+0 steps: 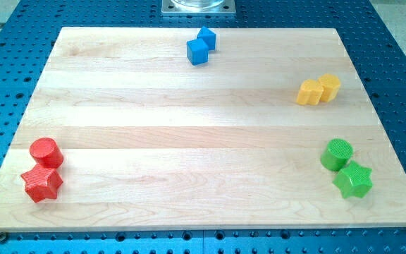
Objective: Slide the green circle below the blue triangle
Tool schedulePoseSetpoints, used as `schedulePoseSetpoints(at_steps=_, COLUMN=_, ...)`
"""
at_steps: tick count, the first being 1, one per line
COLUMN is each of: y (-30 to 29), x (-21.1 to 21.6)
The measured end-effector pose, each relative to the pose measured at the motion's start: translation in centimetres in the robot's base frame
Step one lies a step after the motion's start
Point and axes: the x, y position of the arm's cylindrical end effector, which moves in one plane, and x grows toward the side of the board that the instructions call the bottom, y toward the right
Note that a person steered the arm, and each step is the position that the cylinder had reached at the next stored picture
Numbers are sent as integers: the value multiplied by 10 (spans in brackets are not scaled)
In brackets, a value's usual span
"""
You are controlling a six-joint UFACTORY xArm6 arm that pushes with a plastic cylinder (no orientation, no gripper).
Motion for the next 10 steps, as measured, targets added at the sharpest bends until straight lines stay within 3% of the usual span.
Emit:
schedulePoseSetpoints(at_steps=1, y=-23, x=15)
schedulePoseSetpoints(at_steps=5, y=-88, x=0)
schedulePoseSetpoints(at_steps=10, y=-143, x=-77)
